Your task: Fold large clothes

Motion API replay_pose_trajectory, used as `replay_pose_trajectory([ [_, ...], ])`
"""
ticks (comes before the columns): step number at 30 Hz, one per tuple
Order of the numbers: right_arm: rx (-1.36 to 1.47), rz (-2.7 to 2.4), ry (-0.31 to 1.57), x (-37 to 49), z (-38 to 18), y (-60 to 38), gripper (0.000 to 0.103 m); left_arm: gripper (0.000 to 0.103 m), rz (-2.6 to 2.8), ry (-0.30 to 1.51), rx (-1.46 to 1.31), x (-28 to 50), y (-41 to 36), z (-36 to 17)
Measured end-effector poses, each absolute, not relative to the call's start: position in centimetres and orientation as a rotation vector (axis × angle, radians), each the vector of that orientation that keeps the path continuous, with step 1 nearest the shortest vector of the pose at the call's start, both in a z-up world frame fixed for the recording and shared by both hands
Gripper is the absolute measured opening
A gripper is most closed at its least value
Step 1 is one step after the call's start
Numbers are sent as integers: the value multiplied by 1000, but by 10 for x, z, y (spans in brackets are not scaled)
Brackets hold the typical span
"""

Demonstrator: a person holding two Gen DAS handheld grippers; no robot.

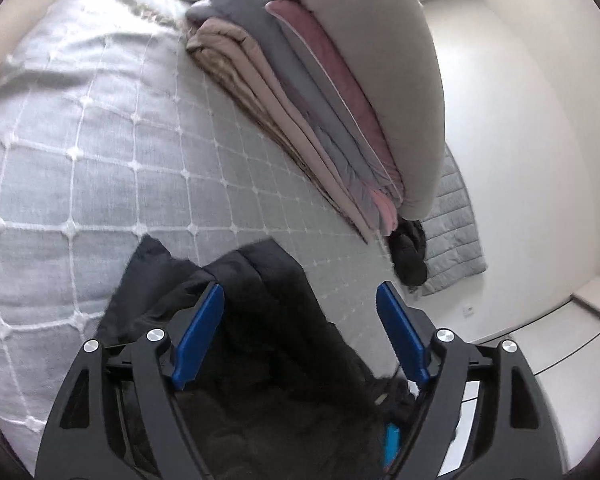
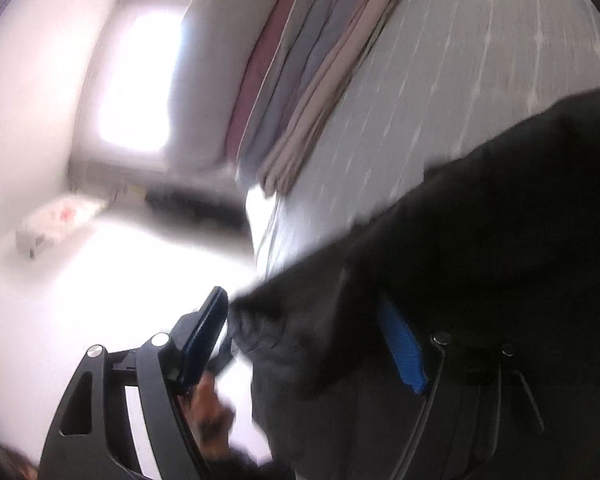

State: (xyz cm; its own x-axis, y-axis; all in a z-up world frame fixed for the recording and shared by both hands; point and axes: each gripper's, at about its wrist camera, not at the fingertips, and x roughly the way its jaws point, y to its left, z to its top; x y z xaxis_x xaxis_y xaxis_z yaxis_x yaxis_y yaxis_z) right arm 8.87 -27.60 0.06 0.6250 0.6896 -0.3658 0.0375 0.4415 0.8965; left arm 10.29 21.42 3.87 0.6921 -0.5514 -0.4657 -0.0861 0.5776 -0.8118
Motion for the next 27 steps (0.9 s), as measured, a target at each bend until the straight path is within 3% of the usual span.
replay_pose_trajectory([
  [6, 1173, 319, 804, 128, -28, -301, 73, 75, -289, 791, -908, 104, 216, 38],
  [13, 918, 403, 807, 88, 3, -262, 73, 75, -384, 832, -812, 108, 179, 36],
  [15, 808, 381, 824, 75, 7, -256, 79, 75, -416, 836, -760, 106, 163, 33],
  [20, 748, 313, 850, 94, -15, -264, 79, 75, -299, 881, -507, 125, 124, -1],
  [27, 740, 298, 870, 130, -45, -280, 79, 75, -266, 913, -531, 155, 125, -30],
])
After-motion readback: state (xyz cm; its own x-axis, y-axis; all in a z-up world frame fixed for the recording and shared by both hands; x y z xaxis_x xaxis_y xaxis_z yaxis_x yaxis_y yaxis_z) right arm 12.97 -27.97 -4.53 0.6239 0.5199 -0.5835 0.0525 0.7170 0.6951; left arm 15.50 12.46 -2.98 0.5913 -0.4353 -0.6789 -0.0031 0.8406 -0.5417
